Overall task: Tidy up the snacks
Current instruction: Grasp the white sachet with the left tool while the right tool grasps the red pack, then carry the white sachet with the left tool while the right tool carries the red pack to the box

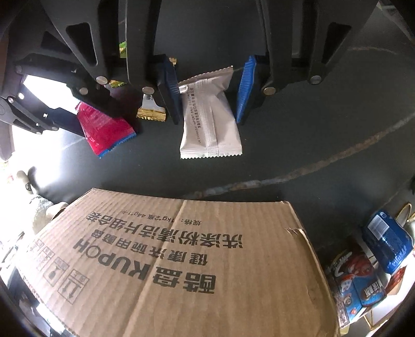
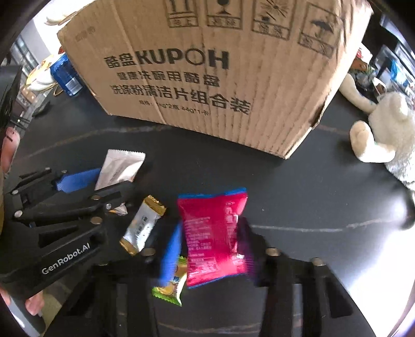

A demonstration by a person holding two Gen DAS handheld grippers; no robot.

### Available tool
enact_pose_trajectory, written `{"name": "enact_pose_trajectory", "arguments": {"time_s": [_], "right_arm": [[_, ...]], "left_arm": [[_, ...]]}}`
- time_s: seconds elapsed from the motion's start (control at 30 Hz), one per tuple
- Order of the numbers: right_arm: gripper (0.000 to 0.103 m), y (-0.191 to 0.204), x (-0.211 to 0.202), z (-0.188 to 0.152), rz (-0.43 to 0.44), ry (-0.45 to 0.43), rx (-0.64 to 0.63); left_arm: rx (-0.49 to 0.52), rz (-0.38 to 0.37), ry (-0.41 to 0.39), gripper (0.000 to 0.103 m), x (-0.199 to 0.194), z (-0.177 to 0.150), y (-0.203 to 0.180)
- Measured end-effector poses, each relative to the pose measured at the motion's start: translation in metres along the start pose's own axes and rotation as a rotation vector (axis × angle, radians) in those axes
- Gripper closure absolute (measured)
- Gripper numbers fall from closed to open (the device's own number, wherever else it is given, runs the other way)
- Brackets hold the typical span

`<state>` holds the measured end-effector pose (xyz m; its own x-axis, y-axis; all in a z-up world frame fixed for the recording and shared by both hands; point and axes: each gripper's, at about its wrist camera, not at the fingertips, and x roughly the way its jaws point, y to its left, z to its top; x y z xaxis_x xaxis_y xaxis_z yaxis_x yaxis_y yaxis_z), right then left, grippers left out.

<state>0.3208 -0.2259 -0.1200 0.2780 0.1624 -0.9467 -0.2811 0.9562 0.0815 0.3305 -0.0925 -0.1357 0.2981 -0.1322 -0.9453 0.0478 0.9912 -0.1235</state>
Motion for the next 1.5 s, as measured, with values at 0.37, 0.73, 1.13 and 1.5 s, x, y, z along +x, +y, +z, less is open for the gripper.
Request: {"name": "enact_pose_trajectory", "arguments": {"time_s": [0.37,0.73,1.13,1.5], "right_arm": [[0.067,0.004,-0.017,-0.004,-0.001,-0.046,0.047],[0.067,0.005,-0.063,-0.014,-0.017,-0.138,0.079],[0.067,0.019,-0.12,-0.008,-0.039,-0.308,0.124],[0.067,0.029,-0.164,0.002,-0.049,-0.442,0.138]], "left_arm": [[0.03,-0.004,-0.032,0.067,-0.011,-0.004,-0.001],[0.071,-0.014,-0.128,0.067,-0.061,-0.019,-0.011],[0.103,-0.038,-0.266,0.067,-0.134,-0.016,-0.002],[0.137,-0.038,-0.368,0.067,-0.184,-0.006,-0.002]]}}
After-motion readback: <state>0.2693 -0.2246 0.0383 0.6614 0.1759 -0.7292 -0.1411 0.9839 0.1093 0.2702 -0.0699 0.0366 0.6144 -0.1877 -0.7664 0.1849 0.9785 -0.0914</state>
